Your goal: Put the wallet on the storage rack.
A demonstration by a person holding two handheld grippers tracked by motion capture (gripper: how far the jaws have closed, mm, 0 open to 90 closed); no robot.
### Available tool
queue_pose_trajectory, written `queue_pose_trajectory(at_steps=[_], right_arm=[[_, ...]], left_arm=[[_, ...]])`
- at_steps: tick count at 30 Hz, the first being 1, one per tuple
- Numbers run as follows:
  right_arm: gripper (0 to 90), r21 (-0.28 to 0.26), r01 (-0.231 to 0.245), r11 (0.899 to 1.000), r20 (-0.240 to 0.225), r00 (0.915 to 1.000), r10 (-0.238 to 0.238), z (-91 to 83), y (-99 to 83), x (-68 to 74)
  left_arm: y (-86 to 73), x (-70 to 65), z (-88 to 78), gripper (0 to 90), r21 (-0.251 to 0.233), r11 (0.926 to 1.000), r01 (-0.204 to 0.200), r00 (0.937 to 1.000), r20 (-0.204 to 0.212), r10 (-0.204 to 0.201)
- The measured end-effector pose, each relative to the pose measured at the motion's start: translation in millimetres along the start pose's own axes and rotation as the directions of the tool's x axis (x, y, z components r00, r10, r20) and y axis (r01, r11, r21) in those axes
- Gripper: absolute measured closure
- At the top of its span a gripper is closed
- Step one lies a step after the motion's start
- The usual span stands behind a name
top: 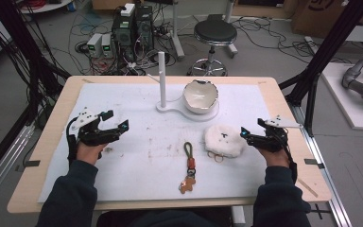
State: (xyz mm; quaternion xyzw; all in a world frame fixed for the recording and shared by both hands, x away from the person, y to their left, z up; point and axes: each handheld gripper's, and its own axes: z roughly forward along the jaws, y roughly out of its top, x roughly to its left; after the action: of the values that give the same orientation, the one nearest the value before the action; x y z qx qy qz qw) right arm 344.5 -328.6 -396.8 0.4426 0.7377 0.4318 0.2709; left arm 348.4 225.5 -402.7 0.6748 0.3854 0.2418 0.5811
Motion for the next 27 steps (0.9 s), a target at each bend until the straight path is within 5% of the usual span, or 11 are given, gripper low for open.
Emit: queue_pose_trajectory(at_steps=[19,27], right_arm=[[25.8,-0.014,-0.011,1.0,-0.032,0.9994,0.011,-2.7,2.5,9.7],[45.2,-0.029,0.025,0.999,-0.135,0.9905,-0.029,-2.9,10.8,39.5]], left_arm=[[0.0,-1.5,0.2,20.5,0.001,1.0,0.001,1.0,0.008,-0.001],[-0.6,-2.3,0.9,21.0,0.004,1.0,-0.001,0.9999,0.014,0.001]])
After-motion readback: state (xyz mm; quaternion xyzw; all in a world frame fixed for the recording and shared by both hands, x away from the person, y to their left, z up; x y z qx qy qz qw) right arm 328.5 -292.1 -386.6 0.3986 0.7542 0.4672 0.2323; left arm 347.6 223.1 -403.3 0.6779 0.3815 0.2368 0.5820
